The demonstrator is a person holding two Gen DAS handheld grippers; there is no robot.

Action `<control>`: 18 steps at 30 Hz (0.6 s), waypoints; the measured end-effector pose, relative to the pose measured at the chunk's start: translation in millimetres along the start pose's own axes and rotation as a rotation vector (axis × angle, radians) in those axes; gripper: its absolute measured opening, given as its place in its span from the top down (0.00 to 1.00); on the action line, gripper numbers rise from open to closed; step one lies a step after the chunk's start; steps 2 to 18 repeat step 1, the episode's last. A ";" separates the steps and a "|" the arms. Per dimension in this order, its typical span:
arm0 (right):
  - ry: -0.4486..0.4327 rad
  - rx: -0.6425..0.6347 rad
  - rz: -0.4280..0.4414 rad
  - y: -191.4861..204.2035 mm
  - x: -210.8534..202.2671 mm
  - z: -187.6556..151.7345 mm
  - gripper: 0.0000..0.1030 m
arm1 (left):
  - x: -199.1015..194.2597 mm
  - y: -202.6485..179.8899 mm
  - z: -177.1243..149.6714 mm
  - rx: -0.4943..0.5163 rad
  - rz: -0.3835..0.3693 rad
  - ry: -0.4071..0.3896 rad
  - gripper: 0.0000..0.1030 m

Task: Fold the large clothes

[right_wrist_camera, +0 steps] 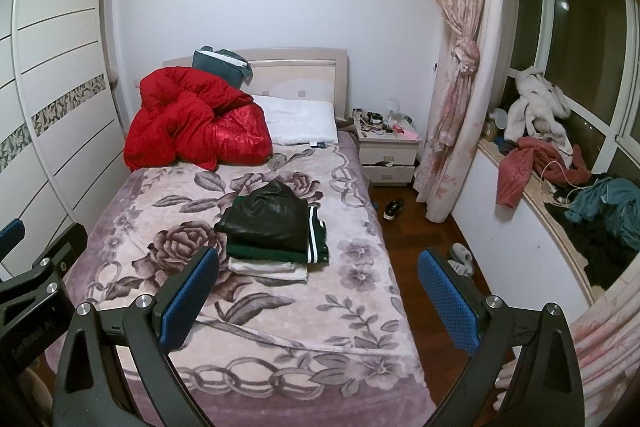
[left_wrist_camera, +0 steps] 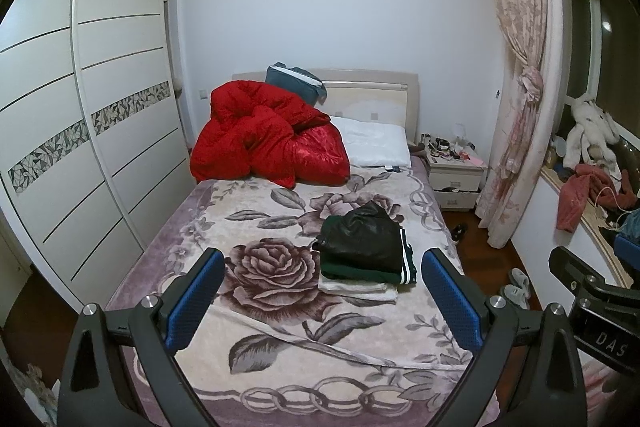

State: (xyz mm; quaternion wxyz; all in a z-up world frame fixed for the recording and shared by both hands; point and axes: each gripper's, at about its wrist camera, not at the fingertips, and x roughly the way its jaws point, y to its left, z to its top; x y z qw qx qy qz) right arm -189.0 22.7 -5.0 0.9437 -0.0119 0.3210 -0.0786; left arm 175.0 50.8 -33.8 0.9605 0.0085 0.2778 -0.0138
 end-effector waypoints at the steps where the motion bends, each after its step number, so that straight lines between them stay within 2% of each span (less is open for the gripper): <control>1: 0.000 0.002 0.000 0.3 -0.7 -0.5 0.02 | -1.1 -0.2 0.9 0.000 -0.003 0.000 0.03; 18: 0.000 0.002 0.000 0.3 -0.7 -0.5 0.02 | -1.1 -0.2 0.9 0.000 -0.003 0.000 0.03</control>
